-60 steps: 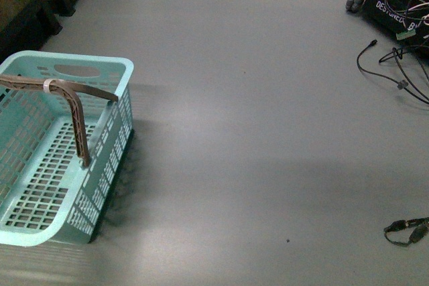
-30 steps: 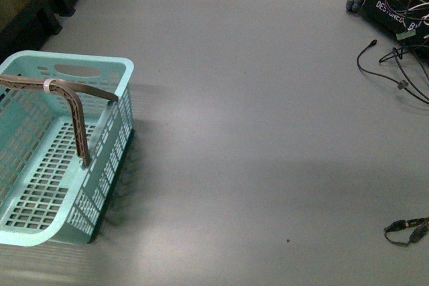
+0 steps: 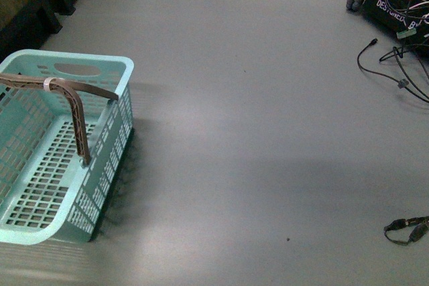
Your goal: Pick lemon and mango into basket
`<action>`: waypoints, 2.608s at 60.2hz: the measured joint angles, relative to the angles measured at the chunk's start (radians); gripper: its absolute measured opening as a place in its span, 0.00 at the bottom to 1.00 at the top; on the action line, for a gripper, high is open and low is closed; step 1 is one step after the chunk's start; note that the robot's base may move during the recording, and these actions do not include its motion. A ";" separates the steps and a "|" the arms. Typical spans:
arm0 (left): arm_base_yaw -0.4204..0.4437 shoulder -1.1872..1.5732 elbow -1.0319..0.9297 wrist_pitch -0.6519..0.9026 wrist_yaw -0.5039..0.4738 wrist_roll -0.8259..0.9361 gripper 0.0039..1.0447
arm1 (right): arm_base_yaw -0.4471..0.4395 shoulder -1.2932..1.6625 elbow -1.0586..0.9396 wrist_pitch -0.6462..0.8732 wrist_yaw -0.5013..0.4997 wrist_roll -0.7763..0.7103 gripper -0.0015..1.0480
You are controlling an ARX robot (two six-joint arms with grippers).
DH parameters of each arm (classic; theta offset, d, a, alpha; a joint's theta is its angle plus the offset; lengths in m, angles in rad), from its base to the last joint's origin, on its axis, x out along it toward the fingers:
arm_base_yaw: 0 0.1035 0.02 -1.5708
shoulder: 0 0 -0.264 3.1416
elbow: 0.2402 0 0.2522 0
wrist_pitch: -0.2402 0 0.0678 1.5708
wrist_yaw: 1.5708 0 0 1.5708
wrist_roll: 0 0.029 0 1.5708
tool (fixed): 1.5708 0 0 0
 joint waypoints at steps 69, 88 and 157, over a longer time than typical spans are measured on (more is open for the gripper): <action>-0.090 0.959 0.772 -0.065 -0.070 -0.389 0.56 | 0.000 0.000 0.000 0.000 0.000 0.000 0.92; -0.092 0.925 0.759 -0.142 -0.076 -0.440 0.11 | 0.000 0.000 0.000 0.000 0.000 0.000 0.92; -0.103 -0.466 0.404 -0.775 0.039 -0.650 0.05 | 0.000 0.000 0.000 0.000 0.000 0.000 0.92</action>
